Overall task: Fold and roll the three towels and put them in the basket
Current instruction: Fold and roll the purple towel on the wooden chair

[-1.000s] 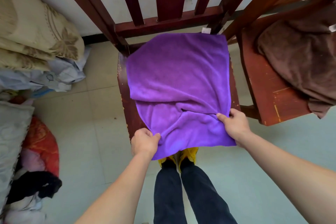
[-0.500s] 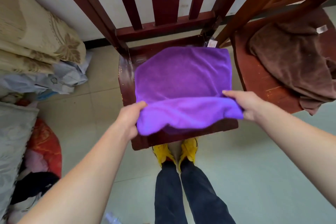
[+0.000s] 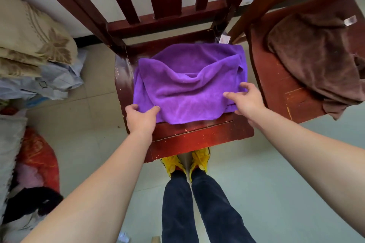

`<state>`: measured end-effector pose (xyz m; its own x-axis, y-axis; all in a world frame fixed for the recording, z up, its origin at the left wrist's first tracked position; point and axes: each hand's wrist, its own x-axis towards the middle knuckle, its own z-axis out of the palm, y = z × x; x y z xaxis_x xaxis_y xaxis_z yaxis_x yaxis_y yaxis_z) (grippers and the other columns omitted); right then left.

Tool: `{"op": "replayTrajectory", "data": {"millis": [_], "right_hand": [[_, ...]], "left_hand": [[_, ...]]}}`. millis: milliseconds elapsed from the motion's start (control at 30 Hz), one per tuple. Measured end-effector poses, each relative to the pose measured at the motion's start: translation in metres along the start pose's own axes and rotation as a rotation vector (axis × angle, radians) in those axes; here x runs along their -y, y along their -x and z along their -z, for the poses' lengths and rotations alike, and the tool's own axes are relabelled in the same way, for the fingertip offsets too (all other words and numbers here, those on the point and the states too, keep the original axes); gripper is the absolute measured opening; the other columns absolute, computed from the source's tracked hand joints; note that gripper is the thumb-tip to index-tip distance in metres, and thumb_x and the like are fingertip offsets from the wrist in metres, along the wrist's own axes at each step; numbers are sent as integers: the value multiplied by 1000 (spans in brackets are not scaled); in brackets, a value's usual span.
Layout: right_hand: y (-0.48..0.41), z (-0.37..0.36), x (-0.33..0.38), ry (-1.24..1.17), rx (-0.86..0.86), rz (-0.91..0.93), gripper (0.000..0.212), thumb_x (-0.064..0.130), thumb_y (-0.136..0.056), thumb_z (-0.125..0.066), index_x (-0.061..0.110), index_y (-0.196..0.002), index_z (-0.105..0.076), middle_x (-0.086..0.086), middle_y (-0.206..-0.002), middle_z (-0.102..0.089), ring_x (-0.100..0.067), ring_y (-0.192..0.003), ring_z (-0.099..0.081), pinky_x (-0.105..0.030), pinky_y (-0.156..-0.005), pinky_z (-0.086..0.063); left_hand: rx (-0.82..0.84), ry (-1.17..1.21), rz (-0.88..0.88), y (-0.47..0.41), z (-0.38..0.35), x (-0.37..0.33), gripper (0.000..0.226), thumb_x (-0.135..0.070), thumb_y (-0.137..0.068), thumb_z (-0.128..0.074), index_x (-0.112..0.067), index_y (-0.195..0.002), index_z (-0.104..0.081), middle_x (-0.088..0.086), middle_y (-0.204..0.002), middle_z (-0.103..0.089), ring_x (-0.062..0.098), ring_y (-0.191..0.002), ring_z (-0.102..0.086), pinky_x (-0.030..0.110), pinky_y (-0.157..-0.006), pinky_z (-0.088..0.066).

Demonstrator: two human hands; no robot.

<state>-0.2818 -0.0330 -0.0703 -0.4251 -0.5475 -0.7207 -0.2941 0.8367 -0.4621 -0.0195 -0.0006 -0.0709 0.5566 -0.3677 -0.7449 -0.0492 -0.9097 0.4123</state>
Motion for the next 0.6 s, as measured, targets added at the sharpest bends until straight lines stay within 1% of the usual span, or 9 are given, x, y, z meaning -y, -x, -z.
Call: {"op": "replayTrajectory", "data": {"millis": [67, 100, 200, 267, 333, 367, 433, 500, 600], "right_hand": [[-1, -7, -3, 261, -3, 125, 83, 40, -68, -83, 24, -137, -40, -6, -115, -58, -25, -101, -59, -40, -90, -49], [-3, -9, -4, 386, 3, 177, 76, 43, -68, -81, 26, -131, -42, -5, -113, -59, -27, -101, -59, -38, -87, -48], [-4, -12, -5, 594, 28, 278, 35, 31, -75, -74, 23, -91, -44, -9, -93, -64, -36, -94, -61, -37, -73, -45], [2, -13, -11, 628, 45, 337, 27, 20, -76, -69, 19, -80, -42, -12, -86, -63, -38, -88, -60, -38, -69, -44], [12, -10, -21, 630, 103, 379, 23, 12, -77, -63, 18, -75, -41, -12, -80, -61, -39, -83, -60, -37, -66, -41], [16, -7, -29, 638, 127, 371, 19, 10, -78, -59, 18, -74, -43, -11, -79, -62, -39, -84, -60, -37, -65, -41], [19, 2, -36, 638, 84, 307, 11, 11, -81, -52, 20, -84, -59, -12, -93, -68, -39, -92, -61, -37, -70, -43], [12, 13, -30, 574, -68, 259, 24, 17, -85, -51, 25, -100, -67, -9, -109, -70, -36, -100, -62, -37, -81, -47], [-17, 22, -2, 462, -223, 275, 22, 27, -85, -58, 24, -106, -65, -6, -109, -70, -34, -104, -62, -37, -86, -46]], "left_hand": [[-103, -295, -163, -2, -6, 2, 86, -32, -69, -81, -24, -140, -32, 14, -132, -44, 34, -116, -51, 41, -95, -43], [-103, -413, -214, -4, -7, 3, 85, -34, -70, -80, -29, -140, -32, 14, -130, -44, 35, -115, -51, 42, -93, -43], [-10, -616, -322, -13, -5, 2, 41, -32, -75, -74, -25, -111, -55, 11, -113, -60, 36, -104, -57, 38, -77, -43], [36, -665, -377, -12, 0, 8, 23, -29, -76, -71, -21, -93, -57, 10, -100, -67, 36, -99, -60, 34, -70, -40], [90, -765, -380, -5, 10, 16, 21, -30, -76, -70, -20, -86, -54, 11, -97, -67, 35, -98, -61, 32, -69, -40], [130, -825, -341, 0, 14, 23, 22, -33, -76, -69, -20, -85, -53, 10, -95, -66, 34, -98, -61, 31, -70, -40], [157, -894, -271, 3, 26, 27, 21, -39, -75, -64, -20, -82, -56, 5, -90, -66, 31, -95, -62, 31, -72, -42], [37, -826, -296, 0, 37, 15, 20, -39, -76, -58, -19, -76, -59, 9, -88, -69, 32, -91, -63, 32, -73, -45], [-158, -612, -451, -22, 40, -20, 13, -30, -80, -57, -20, -84, -64, 16, -95, -69, 36, -94, -63, 36, -77, -47]]}}
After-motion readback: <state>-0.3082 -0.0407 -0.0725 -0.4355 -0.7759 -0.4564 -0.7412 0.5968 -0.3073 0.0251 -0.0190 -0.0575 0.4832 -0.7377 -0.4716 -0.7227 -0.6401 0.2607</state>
